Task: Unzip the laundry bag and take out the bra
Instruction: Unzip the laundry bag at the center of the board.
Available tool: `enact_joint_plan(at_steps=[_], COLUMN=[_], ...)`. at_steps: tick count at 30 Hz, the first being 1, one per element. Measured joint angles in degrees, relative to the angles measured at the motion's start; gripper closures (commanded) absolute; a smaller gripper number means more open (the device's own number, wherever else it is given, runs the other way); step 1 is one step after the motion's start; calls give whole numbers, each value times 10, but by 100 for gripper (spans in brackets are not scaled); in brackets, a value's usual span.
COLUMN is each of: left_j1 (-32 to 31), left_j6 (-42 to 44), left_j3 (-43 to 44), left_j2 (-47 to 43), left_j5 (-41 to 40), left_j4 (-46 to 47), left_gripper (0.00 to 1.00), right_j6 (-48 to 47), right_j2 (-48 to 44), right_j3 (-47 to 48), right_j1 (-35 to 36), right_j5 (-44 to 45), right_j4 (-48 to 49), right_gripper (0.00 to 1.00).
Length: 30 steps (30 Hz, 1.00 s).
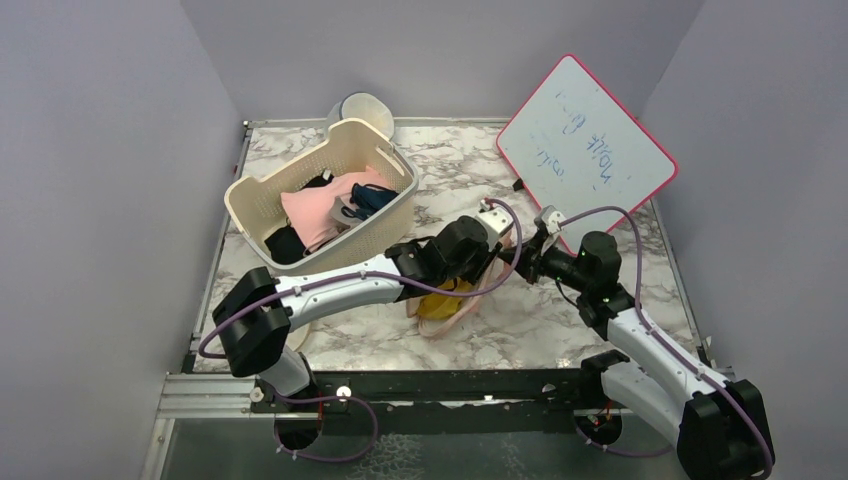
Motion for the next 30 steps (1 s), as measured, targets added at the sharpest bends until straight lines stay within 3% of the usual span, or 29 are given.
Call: enact_joint_plan(at_steps=[6, 15, 30], left_j1=[0, 0, 0], left_j6=[20, 57, 115], left_j3=[7, 2, -87], left_j2=[19, 9, -125], left_j5=[-9, -10, -6], left_j4=[-3, -4, -8], left_gripper=[100, 100, 100], right_j6=[3, 20, 30], right_j2=[0, 3, 101], right_j3=[0, 0, 37], right_j1=[0, 0, -4], right_j5=[-1, 22, 49], right_j4=[0, -1, 11], right_gripper=[99, 99, 99])
